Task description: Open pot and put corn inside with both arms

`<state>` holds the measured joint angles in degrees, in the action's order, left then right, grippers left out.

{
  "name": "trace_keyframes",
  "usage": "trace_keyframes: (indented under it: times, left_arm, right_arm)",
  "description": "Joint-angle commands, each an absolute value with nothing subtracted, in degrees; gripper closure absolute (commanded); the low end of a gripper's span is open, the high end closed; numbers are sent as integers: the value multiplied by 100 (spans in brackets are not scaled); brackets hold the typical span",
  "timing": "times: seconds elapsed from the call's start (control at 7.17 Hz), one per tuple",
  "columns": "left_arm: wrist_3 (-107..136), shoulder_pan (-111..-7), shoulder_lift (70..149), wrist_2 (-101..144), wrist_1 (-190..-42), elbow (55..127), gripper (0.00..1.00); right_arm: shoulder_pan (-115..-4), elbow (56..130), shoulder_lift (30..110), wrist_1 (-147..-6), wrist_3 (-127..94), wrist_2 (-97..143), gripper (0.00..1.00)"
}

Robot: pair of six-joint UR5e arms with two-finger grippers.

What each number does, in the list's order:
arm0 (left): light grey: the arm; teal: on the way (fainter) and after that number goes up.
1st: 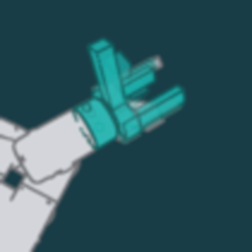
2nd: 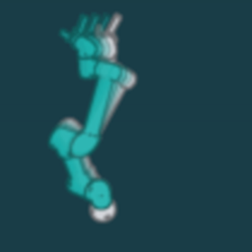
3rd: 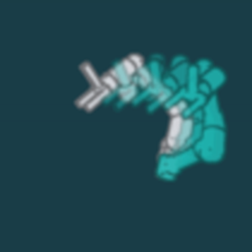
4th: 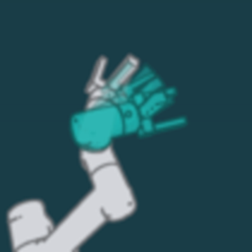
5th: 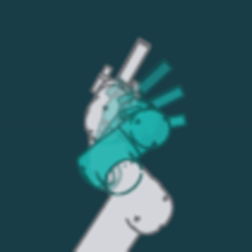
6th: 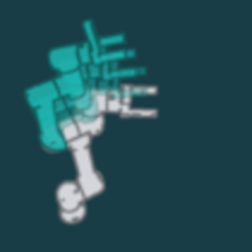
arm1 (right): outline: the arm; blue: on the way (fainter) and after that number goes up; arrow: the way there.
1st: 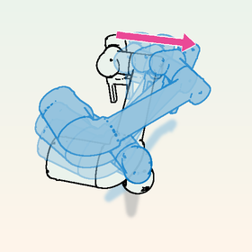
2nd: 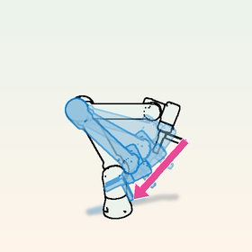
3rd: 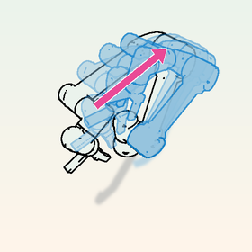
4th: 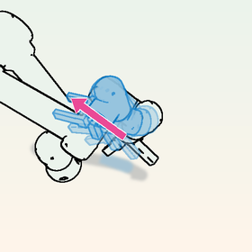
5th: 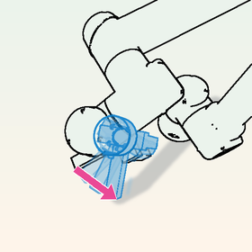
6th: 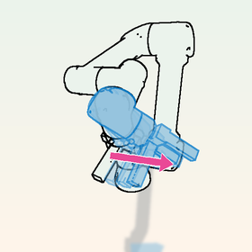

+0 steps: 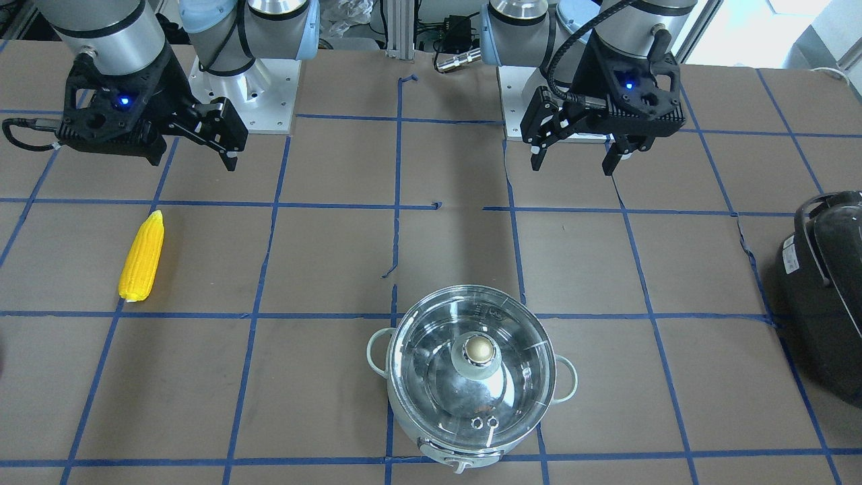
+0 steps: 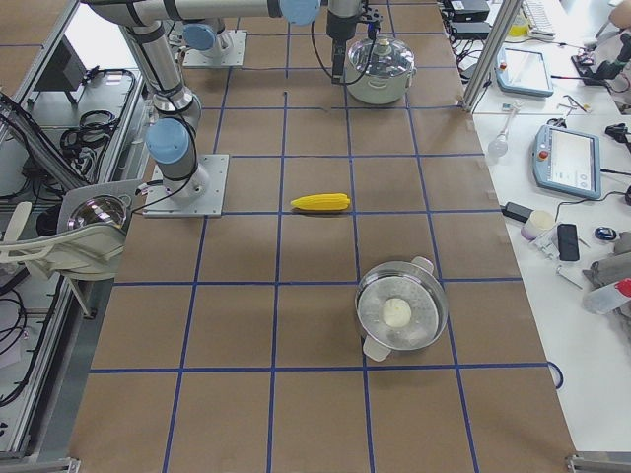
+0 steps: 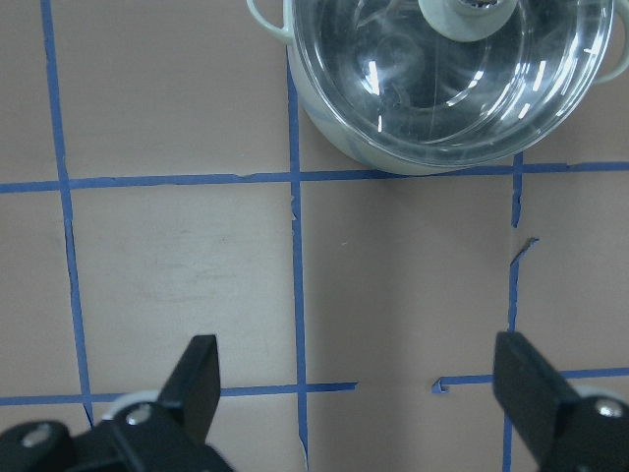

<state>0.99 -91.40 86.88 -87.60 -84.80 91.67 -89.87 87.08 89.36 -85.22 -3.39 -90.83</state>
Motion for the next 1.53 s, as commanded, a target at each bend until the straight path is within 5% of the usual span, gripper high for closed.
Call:
trace_keyframes:
  times: [0.0,1.4]
  left_arm:
    - [97,-9149,8719,-8728,-8438,9176,0]
    - [44,-9035,9210,-9211,-8367,8755,0]
  right_arm:
    - [-8974,8710,8930,-8708,-351,-9211,0]
    - [-7754,9270,7946,-9974,-343,-9396,0]
